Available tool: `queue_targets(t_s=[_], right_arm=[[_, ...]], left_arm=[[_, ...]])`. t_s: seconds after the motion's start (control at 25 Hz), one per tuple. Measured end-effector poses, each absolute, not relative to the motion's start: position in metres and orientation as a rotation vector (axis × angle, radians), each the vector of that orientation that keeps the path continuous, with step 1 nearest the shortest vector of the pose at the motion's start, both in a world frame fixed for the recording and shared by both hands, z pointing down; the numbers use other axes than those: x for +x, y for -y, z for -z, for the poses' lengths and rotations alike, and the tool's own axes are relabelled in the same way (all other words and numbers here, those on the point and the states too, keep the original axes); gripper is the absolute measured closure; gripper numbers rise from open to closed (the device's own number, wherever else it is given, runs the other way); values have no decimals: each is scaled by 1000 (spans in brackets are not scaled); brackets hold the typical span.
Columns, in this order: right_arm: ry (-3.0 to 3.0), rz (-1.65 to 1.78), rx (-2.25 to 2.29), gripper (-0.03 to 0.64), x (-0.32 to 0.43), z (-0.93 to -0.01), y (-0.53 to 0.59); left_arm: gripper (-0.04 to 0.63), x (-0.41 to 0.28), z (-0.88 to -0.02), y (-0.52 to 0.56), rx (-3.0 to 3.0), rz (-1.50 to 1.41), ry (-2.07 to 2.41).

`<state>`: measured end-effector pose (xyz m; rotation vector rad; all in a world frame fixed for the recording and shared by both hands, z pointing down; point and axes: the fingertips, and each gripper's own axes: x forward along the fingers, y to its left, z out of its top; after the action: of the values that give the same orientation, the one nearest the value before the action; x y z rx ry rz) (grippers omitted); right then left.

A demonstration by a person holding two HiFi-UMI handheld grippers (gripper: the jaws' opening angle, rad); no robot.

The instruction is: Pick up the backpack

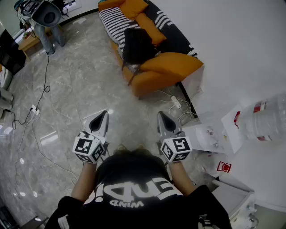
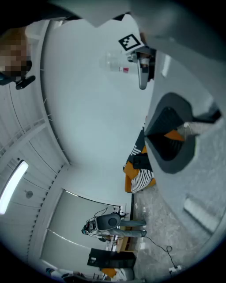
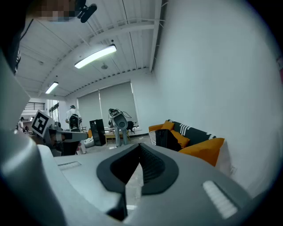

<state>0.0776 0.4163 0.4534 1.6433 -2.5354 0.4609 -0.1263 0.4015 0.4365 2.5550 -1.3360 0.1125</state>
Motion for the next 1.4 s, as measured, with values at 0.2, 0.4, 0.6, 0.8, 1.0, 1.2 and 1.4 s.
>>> queue_targets(t_s=[0.2,0.4,0.6,0.8,1.0,1.2,1.4], right_arm=[[2576,-512,1646,615,63,-446,-416],[2542,-521,1653,615,49,-452,-417],[2518,-559,1713,615,40,-459,-418],[2495,-577,1711,615,32,-465,-403],[2482,-596,1694,615,27,-478,-367],[2517,-581,1646,615,17,-477,-312],[2538,-590,1616,615,28,-477,-243]], left_arm=[[592,-138,-434,-398,2563,-116,1326],[592,-155,-449,-394,2558,-143,1283],[592,-172,-454,-381,2553,-108,1246],[592,-179,-456,-363,2560,-115,1209],[592,-184,-467,-328,2545,-114,1225],[592,-184,-467,-280,2547,-113,1232],[592,-171,-462,-215,2538,-103,1250]])
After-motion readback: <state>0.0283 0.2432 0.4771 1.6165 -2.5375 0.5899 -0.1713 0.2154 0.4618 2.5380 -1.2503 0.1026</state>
